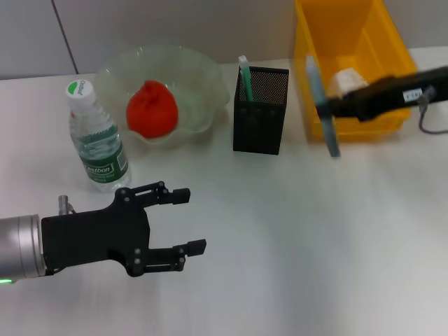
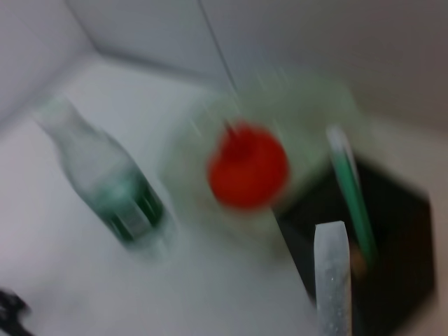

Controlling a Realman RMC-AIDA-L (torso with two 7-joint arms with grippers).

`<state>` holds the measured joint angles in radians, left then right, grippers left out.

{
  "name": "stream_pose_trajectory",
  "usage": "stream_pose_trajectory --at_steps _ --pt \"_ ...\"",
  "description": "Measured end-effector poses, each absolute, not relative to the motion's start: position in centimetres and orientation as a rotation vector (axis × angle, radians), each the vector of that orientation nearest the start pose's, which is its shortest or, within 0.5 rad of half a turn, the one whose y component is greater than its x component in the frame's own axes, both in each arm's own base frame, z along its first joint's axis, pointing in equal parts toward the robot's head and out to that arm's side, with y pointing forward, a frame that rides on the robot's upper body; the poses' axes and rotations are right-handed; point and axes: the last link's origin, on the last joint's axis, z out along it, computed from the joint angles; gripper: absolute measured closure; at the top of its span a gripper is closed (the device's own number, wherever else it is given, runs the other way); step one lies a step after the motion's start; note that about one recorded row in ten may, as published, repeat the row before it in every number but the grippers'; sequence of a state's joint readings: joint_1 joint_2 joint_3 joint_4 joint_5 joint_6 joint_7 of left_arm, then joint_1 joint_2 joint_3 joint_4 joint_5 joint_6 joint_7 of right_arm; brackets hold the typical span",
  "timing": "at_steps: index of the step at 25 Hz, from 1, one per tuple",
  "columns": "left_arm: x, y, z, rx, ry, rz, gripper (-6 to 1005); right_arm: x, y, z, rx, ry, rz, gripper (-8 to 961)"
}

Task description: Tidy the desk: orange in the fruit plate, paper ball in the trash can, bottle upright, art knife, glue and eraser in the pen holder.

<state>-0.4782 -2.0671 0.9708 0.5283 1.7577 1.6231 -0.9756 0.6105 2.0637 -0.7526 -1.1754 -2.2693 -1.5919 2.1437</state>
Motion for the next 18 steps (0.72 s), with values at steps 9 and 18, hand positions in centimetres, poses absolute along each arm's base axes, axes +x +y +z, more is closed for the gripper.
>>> stream_pose_trajectory --at_steps 9,18 --pt "-24.7 29.4 -3.7 -2.868 -0.129 -0.850 197 22.9 38.4 6.6 -2.460 0.734 0.675 822" --pt "-24.7 29.5 -3.6 -2.860 -0.131 -0.851 197 23.1 40.4 5.5 -2.322 0.670 0.788 824"
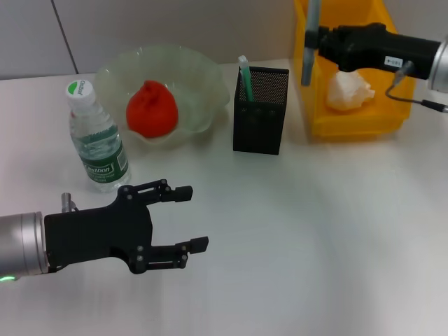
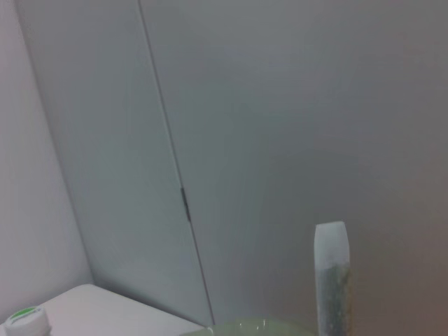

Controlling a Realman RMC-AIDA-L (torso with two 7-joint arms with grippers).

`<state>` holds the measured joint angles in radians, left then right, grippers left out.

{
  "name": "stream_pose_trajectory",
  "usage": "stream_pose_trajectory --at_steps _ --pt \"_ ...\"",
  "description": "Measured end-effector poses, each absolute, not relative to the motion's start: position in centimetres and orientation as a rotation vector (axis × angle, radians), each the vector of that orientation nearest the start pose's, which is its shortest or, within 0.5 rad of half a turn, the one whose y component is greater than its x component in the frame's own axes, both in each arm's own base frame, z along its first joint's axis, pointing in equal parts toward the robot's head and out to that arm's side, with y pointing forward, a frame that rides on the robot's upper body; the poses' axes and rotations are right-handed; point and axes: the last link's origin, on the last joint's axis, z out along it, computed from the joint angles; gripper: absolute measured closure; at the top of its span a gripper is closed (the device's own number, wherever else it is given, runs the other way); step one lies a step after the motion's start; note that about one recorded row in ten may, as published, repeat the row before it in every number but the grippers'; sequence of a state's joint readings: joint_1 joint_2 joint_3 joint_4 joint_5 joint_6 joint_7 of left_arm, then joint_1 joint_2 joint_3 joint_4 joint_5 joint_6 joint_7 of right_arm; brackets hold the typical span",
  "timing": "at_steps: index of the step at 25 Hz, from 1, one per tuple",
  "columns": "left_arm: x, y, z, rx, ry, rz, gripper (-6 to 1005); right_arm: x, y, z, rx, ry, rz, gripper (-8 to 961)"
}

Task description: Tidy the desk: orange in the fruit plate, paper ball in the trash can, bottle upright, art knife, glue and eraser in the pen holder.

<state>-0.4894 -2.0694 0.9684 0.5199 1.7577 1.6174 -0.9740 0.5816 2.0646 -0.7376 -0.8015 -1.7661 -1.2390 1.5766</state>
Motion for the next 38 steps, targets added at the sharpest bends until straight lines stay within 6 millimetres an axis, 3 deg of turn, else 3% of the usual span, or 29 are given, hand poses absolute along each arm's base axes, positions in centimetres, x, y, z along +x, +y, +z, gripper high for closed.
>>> stream_pose_trajectory --at_steps 15,26,38 --pt "-24.8 29.5 -3.7 -2.852 -0.109 -0.842 197 21.5 42.4 2.0 -2.349 0.626 0.753 812" --pt "-24.9 29.3 -3.7 -2.853 -0.114 -0.848 197 21.9 42.6 -0.3 -2.345 0.605 0.719 776" --pt "-25.1 29.1 -3.6 -2.851 -0.123 -0.848 197 22.2 42.5 -0.5 -2.332 0.616 0.716 737"
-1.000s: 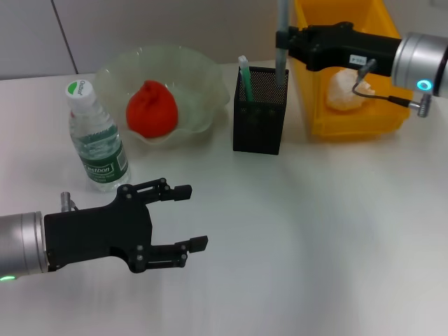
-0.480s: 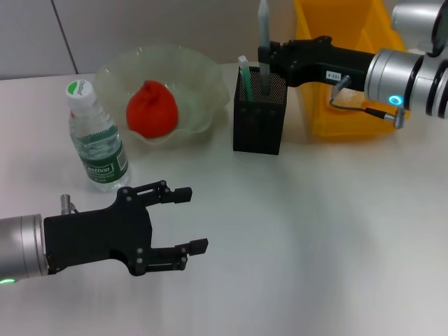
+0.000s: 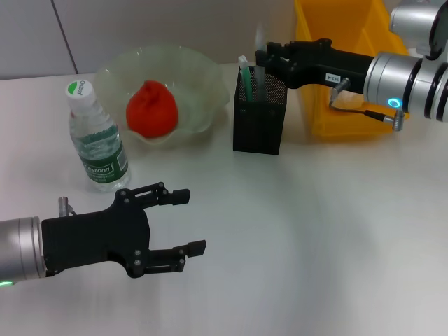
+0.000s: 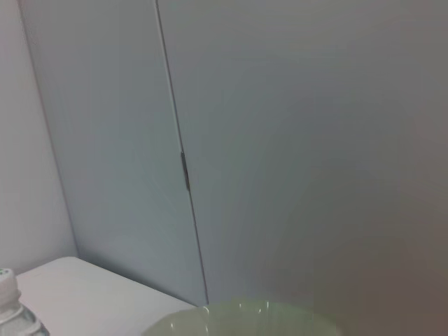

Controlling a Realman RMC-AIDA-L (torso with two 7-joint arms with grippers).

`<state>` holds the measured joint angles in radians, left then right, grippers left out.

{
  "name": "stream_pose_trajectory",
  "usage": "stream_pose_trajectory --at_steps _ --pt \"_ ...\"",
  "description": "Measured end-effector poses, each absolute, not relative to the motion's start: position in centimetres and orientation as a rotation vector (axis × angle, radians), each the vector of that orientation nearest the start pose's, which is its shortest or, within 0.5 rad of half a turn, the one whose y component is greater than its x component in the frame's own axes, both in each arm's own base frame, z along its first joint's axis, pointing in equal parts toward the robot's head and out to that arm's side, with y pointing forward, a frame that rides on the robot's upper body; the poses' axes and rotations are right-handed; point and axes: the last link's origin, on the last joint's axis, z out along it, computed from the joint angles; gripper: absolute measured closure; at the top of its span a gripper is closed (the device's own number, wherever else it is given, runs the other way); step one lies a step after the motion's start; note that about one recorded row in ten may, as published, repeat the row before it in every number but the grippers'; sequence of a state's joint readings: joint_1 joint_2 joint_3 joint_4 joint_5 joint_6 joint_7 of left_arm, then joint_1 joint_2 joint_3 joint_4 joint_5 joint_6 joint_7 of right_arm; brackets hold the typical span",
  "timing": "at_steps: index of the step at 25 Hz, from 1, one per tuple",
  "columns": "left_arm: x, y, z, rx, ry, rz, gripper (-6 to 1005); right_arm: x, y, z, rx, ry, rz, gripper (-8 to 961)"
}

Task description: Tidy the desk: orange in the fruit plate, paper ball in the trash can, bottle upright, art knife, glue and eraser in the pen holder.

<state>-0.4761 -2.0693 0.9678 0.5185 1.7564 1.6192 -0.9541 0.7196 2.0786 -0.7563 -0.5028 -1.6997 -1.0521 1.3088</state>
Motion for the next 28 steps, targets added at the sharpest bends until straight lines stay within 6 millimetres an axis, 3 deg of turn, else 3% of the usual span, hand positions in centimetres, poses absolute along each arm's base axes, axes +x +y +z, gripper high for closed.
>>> stream_pose_trajectory --at_steps 2,12,15,20,24,28 --pt "-25.2 29.1 -3.6 -2.850 -0.125 -0.846 197 22.4 42.6 -0.5 -2.327 0.620 0.710 730" --pt "-25.2 29.1 -3.5 -2.848 -0.129 -0.847 197 22.5 42.6 -0.3 -2.312 0.616 0.717 483" --pt "-25.3 29.1 -3.5 -2.847 -0.130 -0.848 197 22.4 42.4 -0.2 -2.311 0.592 0.736 284" --pt "-25.3 29.0 -3.5 -2.847 -0.132 -0.848 197 22.4 42.3 0.4 -2.263 0.589 0.797 116" --pt "-25.2 29.0 -3.6 -2.836 -0.147 -0.869 197 22.6 42.2 1.6 -2.179 0.629 0.908 119" --pt "-25.2 28.9 -3.6 -2.826 -0.185 -0.900 197 22.4 40.3 2.7 -2.177 0.608 1.092 121"
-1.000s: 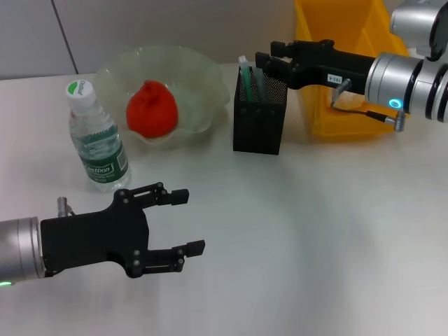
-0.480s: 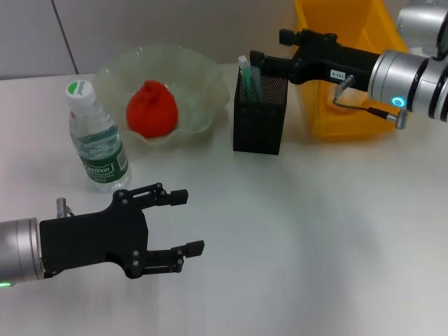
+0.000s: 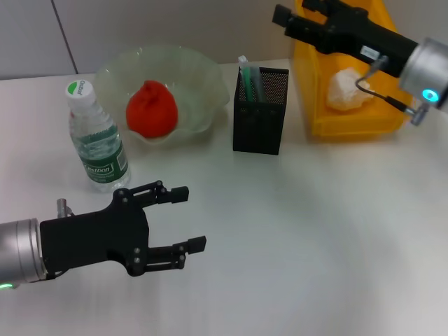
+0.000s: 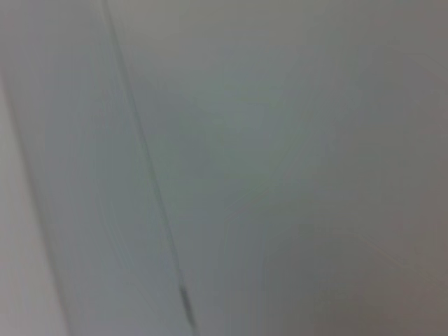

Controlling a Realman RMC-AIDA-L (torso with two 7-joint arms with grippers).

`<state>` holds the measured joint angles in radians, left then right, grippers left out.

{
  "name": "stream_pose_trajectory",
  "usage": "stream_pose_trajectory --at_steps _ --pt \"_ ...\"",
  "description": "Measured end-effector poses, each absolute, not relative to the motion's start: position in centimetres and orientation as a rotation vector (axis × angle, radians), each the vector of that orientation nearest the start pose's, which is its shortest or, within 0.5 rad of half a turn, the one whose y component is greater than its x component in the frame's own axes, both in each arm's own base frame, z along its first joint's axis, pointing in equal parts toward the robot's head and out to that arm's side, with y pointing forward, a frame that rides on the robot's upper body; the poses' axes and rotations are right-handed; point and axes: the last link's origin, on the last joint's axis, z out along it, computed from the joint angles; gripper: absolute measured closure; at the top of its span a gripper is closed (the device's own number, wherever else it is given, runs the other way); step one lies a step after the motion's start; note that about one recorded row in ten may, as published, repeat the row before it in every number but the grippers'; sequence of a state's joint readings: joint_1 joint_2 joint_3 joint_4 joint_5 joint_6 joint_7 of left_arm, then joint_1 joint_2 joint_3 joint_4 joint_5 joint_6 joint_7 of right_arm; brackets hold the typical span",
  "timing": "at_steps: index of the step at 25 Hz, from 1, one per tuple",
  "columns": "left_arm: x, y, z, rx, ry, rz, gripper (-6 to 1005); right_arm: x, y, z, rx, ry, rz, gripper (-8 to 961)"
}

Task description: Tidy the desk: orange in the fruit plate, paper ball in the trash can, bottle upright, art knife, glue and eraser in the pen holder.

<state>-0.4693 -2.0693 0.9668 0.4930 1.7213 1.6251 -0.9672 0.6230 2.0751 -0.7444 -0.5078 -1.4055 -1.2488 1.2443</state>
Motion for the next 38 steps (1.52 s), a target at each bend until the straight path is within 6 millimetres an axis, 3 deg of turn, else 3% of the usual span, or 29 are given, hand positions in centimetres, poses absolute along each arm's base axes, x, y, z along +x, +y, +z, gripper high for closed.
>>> stream_pose_trajectory --at_steps 4,7,12,15,24,38 --pt "-25.0 28.9 -3.7 -2.829 -0.249 -0.929 197 22.3 36.6 3.2 -2.306 0.519 1.242 121" --pt "-24.9 28.8 -3.7 -2.836 -0.291 -0.943 197 23.5 33.8 3.7 -2.416 0.479 1.270 121" --pt "-24.8 28.9 -3.8 -2.851 -0.346 -0.948 197 26.0 30.0 4.1 -2.612 0.479 1.181 121" --pt "-24.8 28.9 -3.8 -2.855 -0.362 -0.943 197 27.6 28.5 3.7 -2.715 0.475 1.042 121" --pt "-24.9 29.3 -4.5 -2.957 -0.391 -0.799 197 30.0 27.4 2.6 -2.856 0.506 0.741 121" --pt "-24.6 30.1 -4.4 -2.982 -0.349 -0.736 197 29.9 27.7 2.3 -2.850 0.495 0.718 121"
